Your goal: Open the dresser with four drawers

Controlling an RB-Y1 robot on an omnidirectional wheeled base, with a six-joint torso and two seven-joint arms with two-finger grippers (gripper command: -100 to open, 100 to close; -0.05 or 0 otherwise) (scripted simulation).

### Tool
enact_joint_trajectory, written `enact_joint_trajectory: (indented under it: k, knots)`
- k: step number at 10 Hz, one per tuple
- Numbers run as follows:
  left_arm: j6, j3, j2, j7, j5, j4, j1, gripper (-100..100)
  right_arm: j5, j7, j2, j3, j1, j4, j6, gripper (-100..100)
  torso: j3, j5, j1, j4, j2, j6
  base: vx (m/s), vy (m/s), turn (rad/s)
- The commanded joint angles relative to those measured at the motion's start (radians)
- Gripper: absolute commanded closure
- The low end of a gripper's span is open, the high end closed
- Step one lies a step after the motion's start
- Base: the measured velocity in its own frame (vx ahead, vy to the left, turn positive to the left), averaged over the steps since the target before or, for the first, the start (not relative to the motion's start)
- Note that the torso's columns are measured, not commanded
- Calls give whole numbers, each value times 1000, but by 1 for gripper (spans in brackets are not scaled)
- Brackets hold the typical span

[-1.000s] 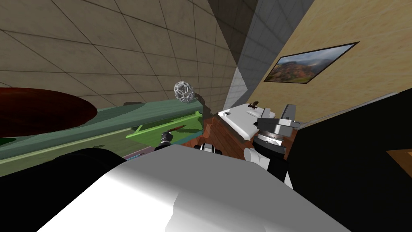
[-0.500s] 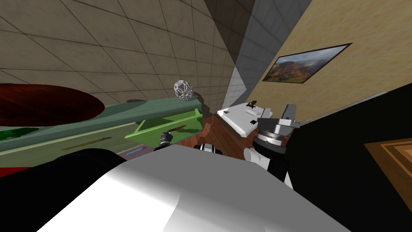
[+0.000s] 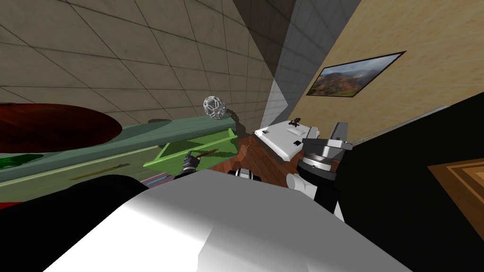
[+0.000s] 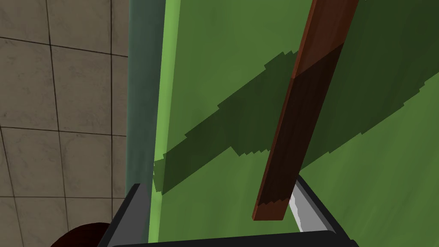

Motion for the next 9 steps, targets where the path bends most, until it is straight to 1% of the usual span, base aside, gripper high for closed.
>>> enact_joint_trajectory:
  k: [1, 3, 4, 5, 6, 9]
  knots:
    - [32, 6, -3, 8, 14, -64, 41, -100, 0, 0, 0, 0, 0, 0, 0, 0, 1, -2, -3, 1, 3, 0, 24, -1, -21]
    - [54, 10, -4, 15, 25, -111, 73, -100, 0, 0, 0, 0, 0, 0, 0, 0, 1, -7, -7, 4, 6, 0, 20, -3, -27]
    - [54, 10, -4, 15, 25, -111, 73, -100, 0, 0, 0, 0, 0, 0, 0, 0, 0, -9, -8, 5, 6, 0, 13, -1, -10]
    - [55, 5, -7, 9, 21, -90, 71, -100, 0, 0, 0, 0, 0, 0, 0, 0, 0, -10, -9, 5, 7, -1, 8, 2, 0]
    - [57, 4, -8, 9, 21, -88, 73, 0, 0, 0, 0, 0, 0, 0, 0, 0, 0, -8, -8, 4, 6, 0, 5, 0, 0]
    - [60, 2, -11, 8, 20, -79, 74, 0, 0, 0, 0, 0, 0, 0, 0, 0, -1, -4, -3, 1, 2, 0, 0, 0, 0]
